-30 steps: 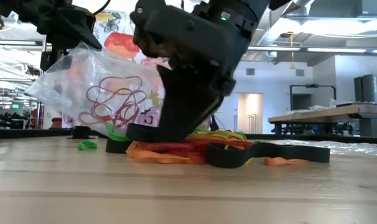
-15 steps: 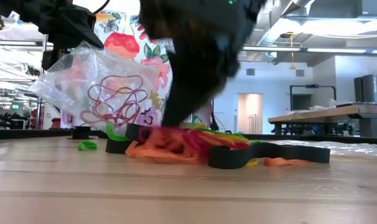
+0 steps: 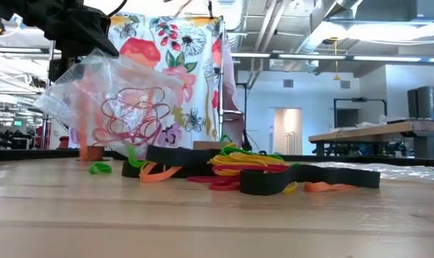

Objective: Sort rubber bands
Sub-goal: Put the red rubber band into the transparent zip bag

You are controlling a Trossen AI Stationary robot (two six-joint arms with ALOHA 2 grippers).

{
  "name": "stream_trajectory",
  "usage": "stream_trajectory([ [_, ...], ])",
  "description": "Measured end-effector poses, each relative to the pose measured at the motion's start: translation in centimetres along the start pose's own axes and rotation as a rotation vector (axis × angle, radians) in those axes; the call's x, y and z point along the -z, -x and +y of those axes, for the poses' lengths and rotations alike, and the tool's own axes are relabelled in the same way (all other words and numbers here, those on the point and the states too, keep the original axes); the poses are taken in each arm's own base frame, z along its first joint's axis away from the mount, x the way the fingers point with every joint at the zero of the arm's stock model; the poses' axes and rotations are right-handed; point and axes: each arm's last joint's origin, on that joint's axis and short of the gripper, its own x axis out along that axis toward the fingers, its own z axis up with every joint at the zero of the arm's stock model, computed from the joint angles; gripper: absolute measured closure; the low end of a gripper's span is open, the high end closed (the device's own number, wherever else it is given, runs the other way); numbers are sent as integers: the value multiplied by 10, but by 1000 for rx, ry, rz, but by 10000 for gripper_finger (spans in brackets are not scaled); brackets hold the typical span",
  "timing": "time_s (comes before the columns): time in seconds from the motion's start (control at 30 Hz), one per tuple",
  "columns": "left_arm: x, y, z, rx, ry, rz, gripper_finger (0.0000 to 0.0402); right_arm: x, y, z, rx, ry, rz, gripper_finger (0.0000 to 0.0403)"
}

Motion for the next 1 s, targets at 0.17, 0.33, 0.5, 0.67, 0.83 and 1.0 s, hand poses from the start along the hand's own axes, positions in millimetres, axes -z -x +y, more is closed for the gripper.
stream_trajectory([
  [0.17,0,0,0,1,-9,-1,402,13,-3,1,-11,-62,125,403],
  [0.33,0,0,-1,7,-11,-4,402,27,-28,-1,10,-99,233,403],
  [0.5,0,0,-1,6,-10,-4,402,35,-59,2,-128,-144,289,403],
  [0.67,0,0,-1,6,-4,-4,402,54,-90,10,-272,-164,399,396],
  [0.83,0,0,-1,6,1,-4,402,64,-106,12,-274,-182,443,384],
  [1.0,-1,0,-1,3,3,-12,402,59,-108,9,-262,-263,409,371],
])
